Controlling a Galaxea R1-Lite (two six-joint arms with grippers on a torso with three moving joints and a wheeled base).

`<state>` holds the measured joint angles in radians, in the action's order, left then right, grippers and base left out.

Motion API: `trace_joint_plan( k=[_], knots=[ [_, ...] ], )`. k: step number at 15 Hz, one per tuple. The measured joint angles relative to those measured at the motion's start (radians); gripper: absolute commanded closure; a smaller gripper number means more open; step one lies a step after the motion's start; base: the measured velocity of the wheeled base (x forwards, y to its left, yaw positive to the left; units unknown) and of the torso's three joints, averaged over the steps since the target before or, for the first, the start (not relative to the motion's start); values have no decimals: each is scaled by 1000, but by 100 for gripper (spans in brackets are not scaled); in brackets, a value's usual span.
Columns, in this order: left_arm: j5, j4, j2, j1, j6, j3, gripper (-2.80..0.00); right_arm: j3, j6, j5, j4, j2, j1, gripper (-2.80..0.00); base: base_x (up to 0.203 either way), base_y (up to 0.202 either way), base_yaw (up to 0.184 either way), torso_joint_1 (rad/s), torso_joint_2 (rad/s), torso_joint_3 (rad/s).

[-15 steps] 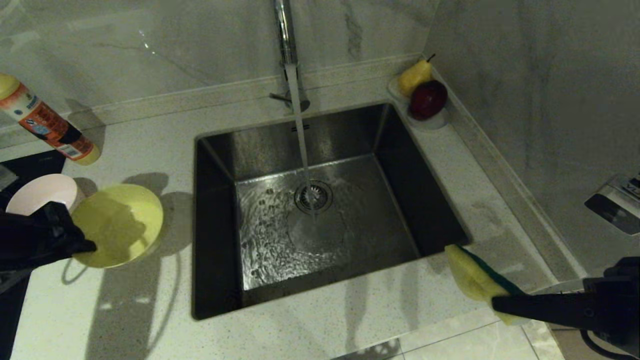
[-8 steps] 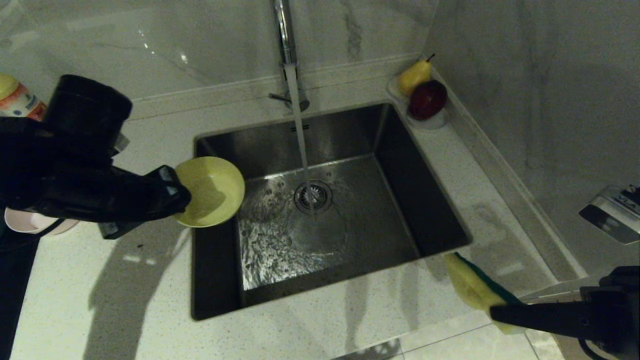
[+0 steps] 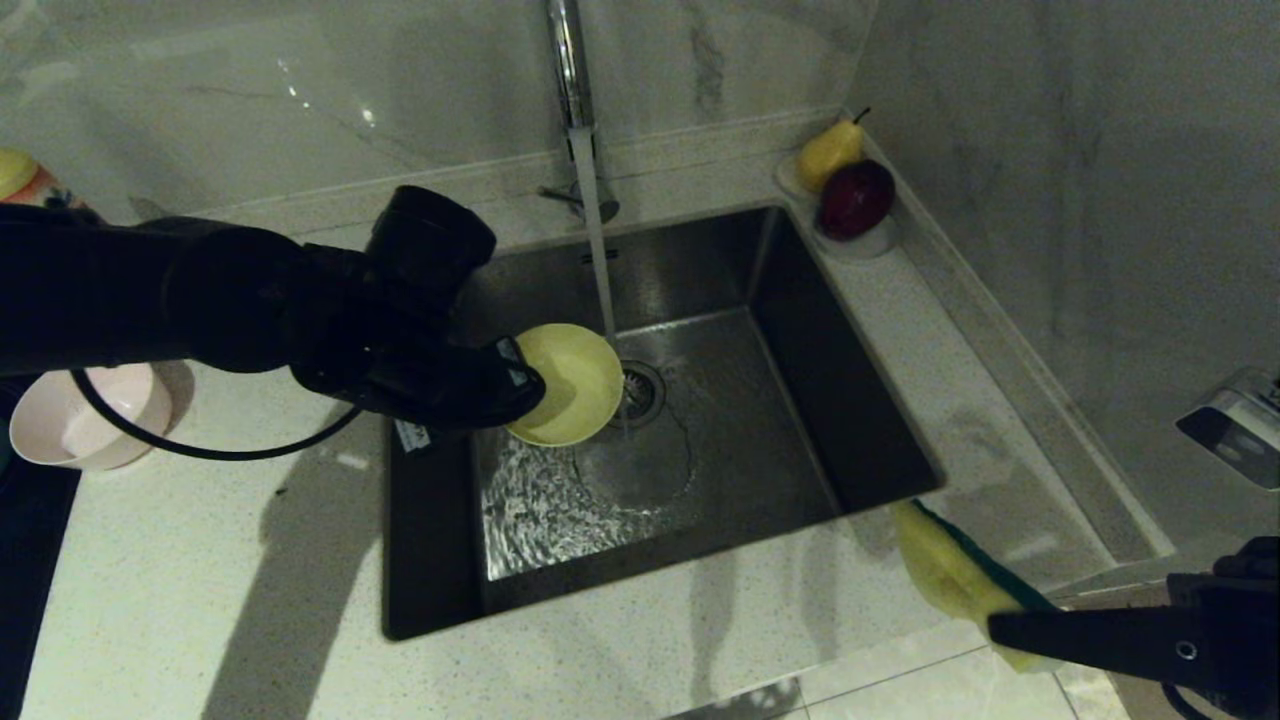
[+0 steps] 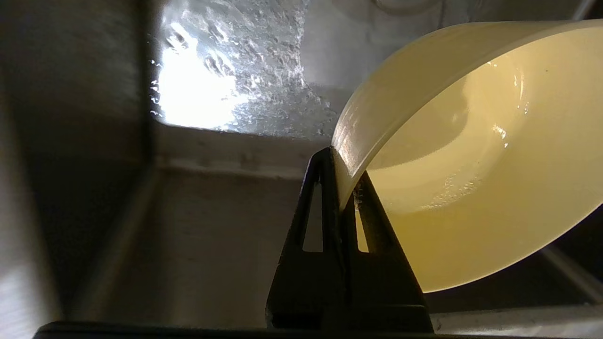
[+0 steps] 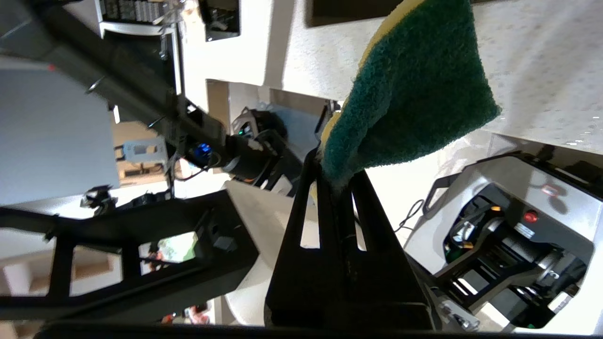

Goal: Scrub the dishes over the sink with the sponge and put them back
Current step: Wash the bowl

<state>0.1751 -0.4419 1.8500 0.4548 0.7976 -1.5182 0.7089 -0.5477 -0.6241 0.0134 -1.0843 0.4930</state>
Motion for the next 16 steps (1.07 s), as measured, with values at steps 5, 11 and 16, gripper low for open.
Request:
trace_joint_plan(
  k=[5, 11, 16],
  knots=[
    [0, 2, 77, 30, 10, -55, 0, 1, 0, -12, 1, 7, 1, 0, 0, 0, 0, 0, 0, 0],
    [1, 21, 133, 30, 107, -143, 0, -6, 2, -13, 2, 11, 1, 0, 0, 0, 0, 0, 0, 0],
    [1, 37, 144, 26, 134, -181, 0, -14, 3, -13, 19, 9, 0, 0, 0, 0, 0, 0, 0, 0]
  ],
)
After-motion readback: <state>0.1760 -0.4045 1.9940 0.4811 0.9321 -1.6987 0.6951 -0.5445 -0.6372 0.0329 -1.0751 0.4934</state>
